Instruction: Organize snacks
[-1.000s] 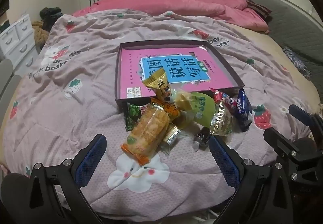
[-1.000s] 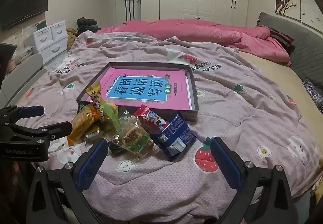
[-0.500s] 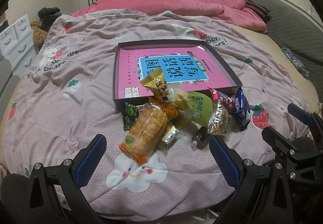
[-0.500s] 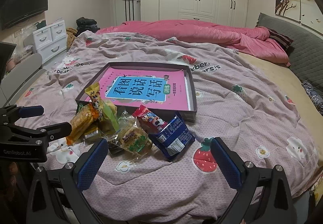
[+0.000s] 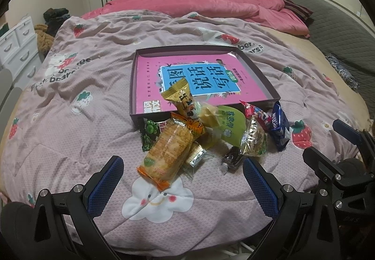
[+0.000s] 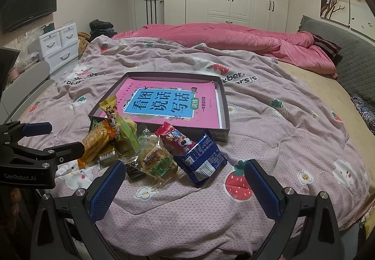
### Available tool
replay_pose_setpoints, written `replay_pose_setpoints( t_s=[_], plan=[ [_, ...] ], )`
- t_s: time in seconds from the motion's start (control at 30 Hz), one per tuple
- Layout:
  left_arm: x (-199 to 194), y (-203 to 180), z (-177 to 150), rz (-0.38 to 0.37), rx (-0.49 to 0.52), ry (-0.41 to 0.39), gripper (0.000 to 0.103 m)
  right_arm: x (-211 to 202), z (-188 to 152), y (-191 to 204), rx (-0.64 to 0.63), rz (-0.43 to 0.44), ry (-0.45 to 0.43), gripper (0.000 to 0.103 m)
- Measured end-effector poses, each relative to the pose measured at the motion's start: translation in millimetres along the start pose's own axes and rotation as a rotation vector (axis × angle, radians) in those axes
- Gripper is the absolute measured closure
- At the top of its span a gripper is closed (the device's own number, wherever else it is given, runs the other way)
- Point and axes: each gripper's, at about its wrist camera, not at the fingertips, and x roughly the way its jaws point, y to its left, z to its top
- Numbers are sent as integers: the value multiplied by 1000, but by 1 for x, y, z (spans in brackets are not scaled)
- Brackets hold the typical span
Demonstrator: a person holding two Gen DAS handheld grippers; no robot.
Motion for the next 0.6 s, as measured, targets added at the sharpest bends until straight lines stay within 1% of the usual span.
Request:
replay_pose_setpoints(
  t_s=[0.6],
  plan=[
    [1, -2, -1, -2, 1, 4, 1, 1, -2, 0, 0, 1, 1, 1]
  ],
)
